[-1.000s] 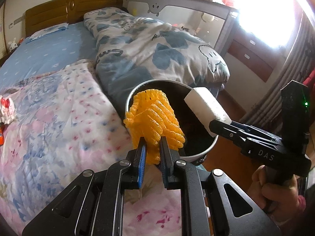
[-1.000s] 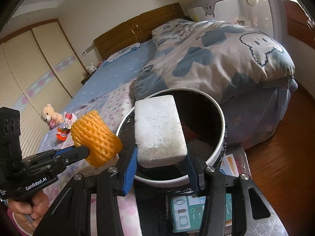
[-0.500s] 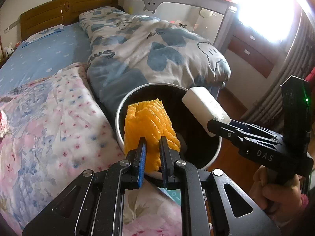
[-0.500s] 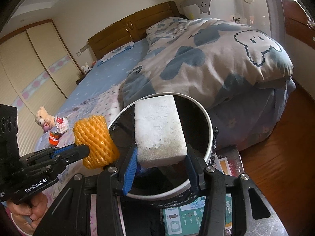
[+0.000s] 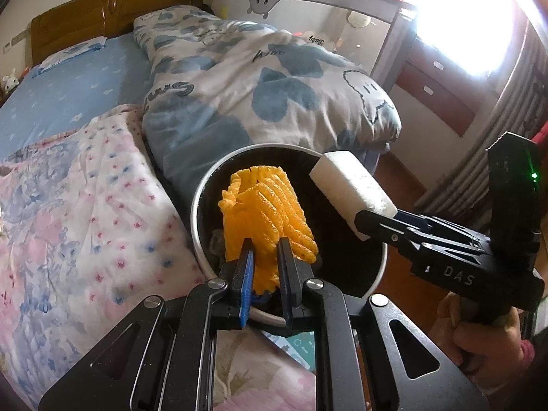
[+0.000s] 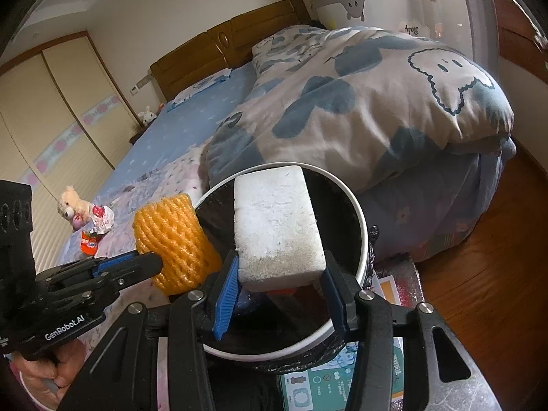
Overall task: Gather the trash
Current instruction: 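Open both tools to drop the orange net and foam block into the bin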
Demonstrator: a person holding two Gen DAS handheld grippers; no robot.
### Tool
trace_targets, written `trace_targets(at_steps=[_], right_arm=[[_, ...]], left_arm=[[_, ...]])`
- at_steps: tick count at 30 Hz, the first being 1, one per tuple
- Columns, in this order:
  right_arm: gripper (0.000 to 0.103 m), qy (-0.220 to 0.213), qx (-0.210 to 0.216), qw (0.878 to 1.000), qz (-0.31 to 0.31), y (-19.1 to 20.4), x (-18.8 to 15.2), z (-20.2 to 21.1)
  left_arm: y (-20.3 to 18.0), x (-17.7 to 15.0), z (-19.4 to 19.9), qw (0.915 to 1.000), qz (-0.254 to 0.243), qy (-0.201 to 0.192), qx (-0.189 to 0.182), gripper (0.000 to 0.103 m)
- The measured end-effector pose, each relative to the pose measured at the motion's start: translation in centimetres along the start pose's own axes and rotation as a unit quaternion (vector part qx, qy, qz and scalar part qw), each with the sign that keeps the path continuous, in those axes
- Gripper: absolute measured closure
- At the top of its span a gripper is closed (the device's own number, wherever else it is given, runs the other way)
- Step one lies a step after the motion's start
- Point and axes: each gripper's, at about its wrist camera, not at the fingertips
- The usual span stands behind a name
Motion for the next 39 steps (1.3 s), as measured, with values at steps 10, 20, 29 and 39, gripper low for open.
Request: trace_targets(at_steps=[10, 20, 29, 39], right_arm=[[0.053, 0.009, -0.003, 1.000, 0.001, 0.1, 0.6, -0.7], [0.035, 0.000, -0.003, 1.000, -0.013, -0.1, 0.8, -0.4], [0.029, -0.019, 0.025, 0.999, -0.005, 2.7, -0.2, 1.0], [0.023, 0.001, 0.082, 0.996, 0.027, 10.1, -2.0, -0.8]], left_arm=[[0.3, 0.1, -0.7, 0.9999, -0.002, 0.010, -0.002, 0.081], [2.2, -1.2, 0.5, 0.9996, 0.028, 0.000, 0.008, 0.053], [6.1, -5.2, 4.0, 0.9951, 0.080, -0.021, 0.054, 0.052], [13.6, -10.6, 8.9, 0.9782, 0.176, -0.037, 0.104, 0.051]])
Point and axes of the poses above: each gripper's, at about its wrist camera, not at the fingertips, and z roughly against the way its jaws point, y to its left, x to its top, and after that the axes turned 4 degrees about -z, right-handed
